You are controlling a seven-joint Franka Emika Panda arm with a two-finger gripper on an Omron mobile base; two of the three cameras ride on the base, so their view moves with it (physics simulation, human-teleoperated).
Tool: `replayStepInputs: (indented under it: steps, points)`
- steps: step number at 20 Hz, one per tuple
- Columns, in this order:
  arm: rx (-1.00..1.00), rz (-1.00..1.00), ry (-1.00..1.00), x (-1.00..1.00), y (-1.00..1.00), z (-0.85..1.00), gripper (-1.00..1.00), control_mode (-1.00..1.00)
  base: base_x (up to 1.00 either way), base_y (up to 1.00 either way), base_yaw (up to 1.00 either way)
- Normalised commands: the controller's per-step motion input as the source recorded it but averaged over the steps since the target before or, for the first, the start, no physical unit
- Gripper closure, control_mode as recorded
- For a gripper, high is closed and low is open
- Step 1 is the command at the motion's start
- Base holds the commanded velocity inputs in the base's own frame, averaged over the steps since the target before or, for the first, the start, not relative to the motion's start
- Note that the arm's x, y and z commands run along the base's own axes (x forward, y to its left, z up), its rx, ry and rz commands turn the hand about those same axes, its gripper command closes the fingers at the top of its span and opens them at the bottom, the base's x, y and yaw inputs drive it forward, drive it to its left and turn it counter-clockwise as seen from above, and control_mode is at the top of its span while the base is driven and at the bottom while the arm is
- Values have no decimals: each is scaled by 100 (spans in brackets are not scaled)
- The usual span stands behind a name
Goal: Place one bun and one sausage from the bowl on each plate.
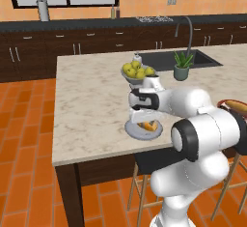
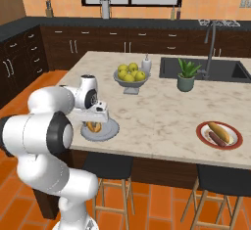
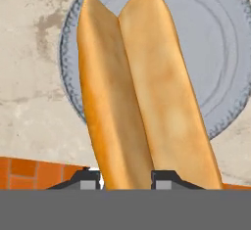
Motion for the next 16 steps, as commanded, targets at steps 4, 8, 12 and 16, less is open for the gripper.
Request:
replayStepInputs:
  steps: [4,8,12,16]
  points:
    - [0,0,2,0,1,-49,100,-100,0,0,0]
    - [0,0,-1,49,5,-12,100,-100,0,0,0]
    - [0,0,0,51,6,-19,100,-100,0,0,0]
    - [0,0,5,0,2,-18,100,-100,0,0,0]
